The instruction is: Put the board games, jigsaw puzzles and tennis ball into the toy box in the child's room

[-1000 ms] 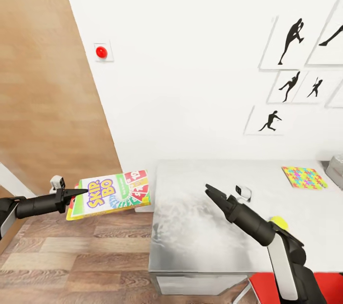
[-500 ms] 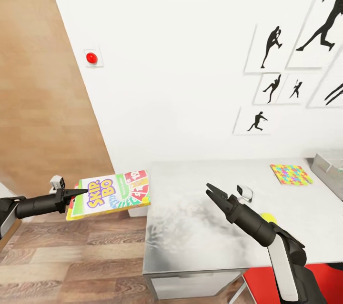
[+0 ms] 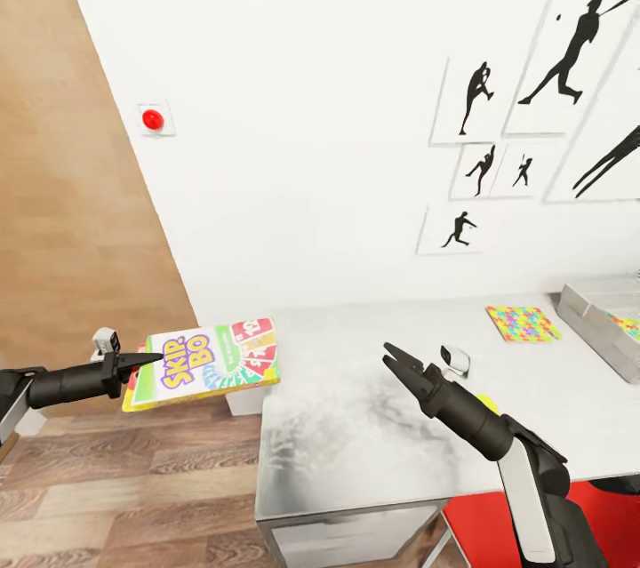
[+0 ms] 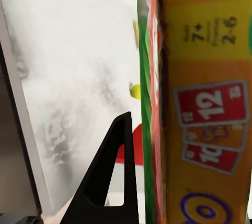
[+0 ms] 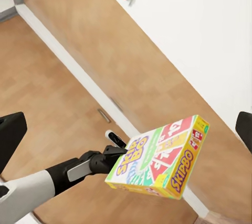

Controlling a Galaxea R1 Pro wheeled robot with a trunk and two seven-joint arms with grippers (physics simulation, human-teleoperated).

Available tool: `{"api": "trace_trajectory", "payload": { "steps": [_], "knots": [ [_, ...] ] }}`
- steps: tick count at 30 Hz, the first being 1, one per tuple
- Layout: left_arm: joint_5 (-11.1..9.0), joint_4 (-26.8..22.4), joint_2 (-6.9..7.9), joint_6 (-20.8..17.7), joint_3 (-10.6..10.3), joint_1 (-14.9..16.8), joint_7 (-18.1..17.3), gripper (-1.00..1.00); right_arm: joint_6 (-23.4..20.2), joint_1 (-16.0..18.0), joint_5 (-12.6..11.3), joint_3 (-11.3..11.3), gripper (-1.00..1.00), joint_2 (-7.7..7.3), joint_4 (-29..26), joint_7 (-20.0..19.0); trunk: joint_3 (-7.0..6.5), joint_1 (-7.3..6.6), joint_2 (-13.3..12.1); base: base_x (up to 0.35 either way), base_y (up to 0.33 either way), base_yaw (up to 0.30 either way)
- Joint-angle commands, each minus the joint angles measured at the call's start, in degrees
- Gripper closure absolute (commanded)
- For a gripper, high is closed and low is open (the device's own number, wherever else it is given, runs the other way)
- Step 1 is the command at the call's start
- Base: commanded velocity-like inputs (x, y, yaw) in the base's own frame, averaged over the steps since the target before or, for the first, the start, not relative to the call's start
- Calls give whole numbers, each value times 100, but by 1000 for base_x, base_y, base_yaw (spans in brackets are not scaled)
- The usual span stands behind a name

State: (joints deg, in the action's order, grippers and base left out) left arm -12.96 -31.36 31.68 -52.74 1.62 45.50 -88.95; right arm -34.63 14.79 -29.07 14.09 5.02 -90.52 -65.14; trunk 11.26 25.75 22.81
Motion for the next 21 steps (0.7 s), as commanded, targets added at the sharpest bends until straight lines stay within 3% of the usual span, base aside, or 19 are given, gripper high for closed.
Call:
{"api": "trace_trajectory", "payload": {
  "steps": [1, 21],
  "knots": [
    [-1, -1, 1, -61, -3, 3, -22, 100, -45, 6, -12, 8, -100, 6, -1, -14, 2, 4, 11, 0, 0, -121],
    [9, -1, 59, -2, -19, 3, -105, 100, -44, 6, 31, 3, -100, 14, -2, -25, -185, 4, 11, 0, 0, -94]
  ]
}}
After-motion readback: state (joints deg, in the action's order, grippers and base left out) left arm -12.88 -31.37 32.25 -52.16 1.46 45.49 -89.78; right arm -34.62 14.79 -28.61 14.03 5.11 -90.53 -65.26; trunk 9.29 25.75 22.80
